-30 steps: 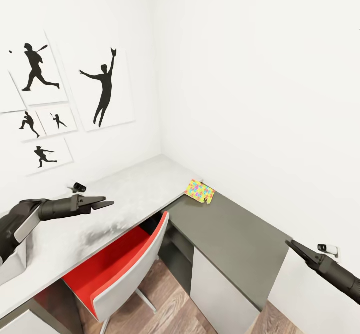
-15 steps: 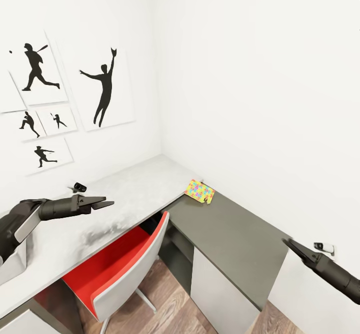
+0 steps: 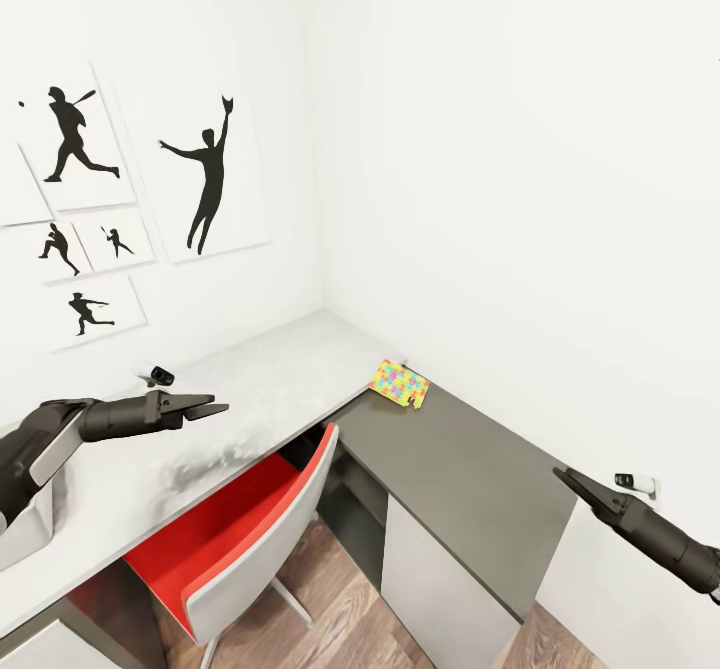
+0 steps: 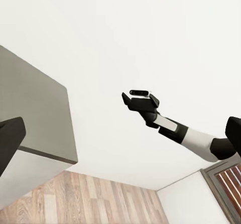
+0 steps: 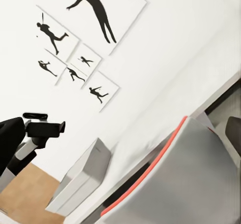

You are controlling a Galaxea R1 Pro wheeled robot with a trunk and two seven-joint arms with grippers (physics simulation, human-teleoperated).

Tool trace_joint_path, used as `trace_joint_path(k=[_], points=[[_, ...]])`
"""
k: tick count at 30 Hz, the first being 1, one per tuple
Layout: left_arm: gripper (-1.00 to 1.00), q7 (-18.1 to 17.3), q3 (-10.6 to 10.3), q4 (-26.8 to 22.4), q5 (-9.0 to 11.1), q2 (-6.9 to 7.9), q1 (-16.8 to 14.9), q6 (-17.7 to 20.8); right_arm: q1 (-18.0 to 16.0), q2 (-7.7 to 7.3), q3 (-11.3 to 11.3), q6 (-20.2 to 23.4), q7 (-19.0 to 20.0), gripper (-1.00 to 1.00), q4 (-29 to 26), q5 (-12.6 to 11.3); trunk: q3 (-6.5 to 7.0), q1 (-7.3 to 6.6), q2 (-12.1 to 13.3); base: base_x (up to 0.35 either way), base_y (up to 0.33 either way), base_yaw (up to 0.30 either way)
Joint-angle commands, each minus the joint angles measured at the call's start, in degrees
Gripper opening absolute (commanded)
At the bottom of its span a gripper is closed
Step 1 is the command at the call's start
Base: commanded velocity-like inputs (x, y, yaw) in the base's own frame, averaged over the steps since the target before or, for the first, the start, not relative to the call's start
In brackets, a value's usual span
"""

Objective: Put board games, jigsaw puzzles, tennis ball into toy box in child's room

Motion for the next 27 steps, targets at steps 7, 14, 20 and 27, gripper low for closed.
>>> trace_joint_path(k=[7,14,20,27], points=[[1.0,0.0,-0.3,0.0,0.3,0.07,-0.1,0.6,-0.8,-0.7,-1.1,7.7,-8.3,1.0,-9.0,-0.6,-0.13,0.04,-0.1,0.0,0.0,0.0],[1.0,0.1,-0.3,0.0,0.3,0.08,-0.1,0.6,-3.6,0.06,-9.7,21.4,-34.7,1.0,-22.3,-0.7,-0.13,0.04,-0.1,0.0,0.0,0.0],[1.0,0.1,-0.3,0.0,0.3,0.09,-0.1,0.6,-13.3,5.11,-12.2,31.1,-59.3,1.0,-28.9,-1.1,-0.13,0.04,-0.1,0.0,0.0,0.0],[1.0,0.2,-0.3,0.0,0.3,0.09,-0.1,0.7,-26.2,18.22,-12.2,40.1,-85.8,1.0,-28.5,-0.7,-0.13,0.04,-0.1,0.0,0.0,0.0]])
